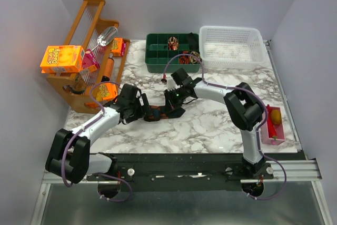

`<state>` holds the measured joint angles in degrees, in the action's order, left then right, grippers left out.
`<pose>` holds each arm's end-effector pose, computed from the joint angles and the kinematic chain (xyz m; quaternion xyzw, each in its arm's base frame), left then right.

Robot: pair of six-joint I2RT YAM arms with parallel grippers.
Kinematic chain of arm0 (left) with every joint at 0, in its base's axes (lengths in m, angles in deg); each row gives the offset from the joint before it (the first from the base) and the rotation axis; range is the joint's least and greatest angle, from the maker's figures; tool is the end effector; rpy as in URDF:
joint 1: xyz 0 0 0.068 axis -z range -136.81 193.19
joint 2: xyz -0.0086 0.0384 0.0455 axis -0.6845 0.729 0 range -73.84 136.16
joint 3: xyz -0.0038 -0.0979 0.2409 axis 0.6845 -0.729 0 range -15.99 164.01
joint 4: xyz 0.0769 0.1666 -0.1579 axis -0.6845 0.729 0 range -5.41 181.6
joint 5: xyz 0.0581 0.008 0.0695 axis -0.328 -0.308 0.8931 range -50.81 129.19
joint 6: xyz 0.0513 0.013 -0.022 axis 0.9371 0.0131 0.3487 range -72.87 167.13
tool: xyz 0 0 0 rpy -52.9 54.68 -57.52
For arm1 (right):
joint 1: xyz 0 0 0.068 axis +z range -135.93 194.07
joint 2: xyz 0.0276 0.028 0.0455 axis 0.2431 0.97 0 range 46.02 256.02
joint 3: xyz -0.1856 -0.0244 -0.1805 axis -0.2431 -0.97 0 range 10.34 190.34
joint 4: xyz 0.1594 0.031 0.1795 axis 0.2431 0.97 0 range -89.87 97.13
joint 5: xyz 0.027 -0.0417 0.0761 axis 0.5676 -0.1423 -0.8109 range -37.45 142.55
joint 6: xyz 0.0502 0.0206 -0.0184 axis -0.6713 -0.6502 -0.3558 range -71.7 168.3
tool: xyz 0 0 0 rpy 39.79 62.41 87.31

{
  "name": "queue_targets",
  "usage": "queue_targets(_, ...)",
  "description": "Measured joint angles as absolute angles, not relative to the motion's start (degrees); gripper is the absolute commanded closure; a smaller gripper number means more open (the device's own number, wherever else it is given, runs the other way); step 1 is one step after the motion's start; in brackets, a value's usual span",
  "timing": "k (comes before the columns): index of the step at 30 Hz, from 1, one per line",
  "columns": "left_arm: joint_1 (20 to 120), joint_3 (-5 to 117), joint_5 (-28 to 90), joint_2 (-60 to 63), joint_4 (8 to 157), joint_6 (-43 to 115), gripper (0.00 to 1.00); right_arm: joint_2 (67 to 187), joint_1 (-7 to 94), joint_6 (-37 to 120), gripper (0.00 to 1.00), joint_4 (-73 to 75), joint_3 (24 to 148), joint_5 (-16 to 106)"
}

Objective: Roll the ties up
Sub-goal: Roll the tie at the center of the board.

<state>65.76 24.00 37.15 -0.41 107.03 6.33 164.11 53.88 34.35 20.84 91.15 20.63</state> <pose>0.2146 -0.0907 0.1856 -0.1463 0.9446 -0.1686 0.2407 0.3013 0.2791 0.1548 -0.2807 0.8838 0.3557 0.1170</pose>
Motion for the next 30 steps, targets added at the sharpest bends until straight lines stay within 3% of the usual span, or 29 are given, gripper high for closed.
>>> queue_targets(11,62.8,19.6,28.1,-0.6,96.8,4.4,0.08,165.5,54.8,34.5,1.0,21.4,89.9,21.9)
queue_targets(17,62.8,19.6,27.7,-2.2,97.6,4.5,0.17,165.3,55.2,34.4,1.0,21.4,89.8,21.9)
queue_targets(19,62.8,19.6,27.6,-4.1,98.5,4.6,0.28,165.3,55.3,34.4,1.0,21.5,89.8,21.9)
queue_targets(20,62.8,19.6,27.6,-5.0,98.9,4.7,0.43,165.3,55.3,34.4,1.0,21.6,89.9,21.9)
queue_targets(22,62.8,19.2,27.2,-7.7,99.9,4.4,0.6,165.3,55.3,34.5,1.0,21.8,90.0,21.9)
queue_targets(23,62.8,18.9,27.0,-8.7,100.3,4.7,0.77,165.3,55.3,34.5,1.0,22.0,90.0,21.9)
queue_targets(24,62.8,18.4,26.5,-9.9,100.5,4.5,0.84,165.3,55.3,34.5,1.0,22.3,90.1,21.9)
queue_targets(27,63.4,16.9,25.7,-11.7,101.2,4.3,1.0,165.3,55.3,34.5,1.0,22.8,90.3,22.0)
queue_targets(30,65.9,16.1,25.7,-11.9,102.4,3.8,1.0,165.3,55.3,34.5,1.0,23.0,90.4,22.0)
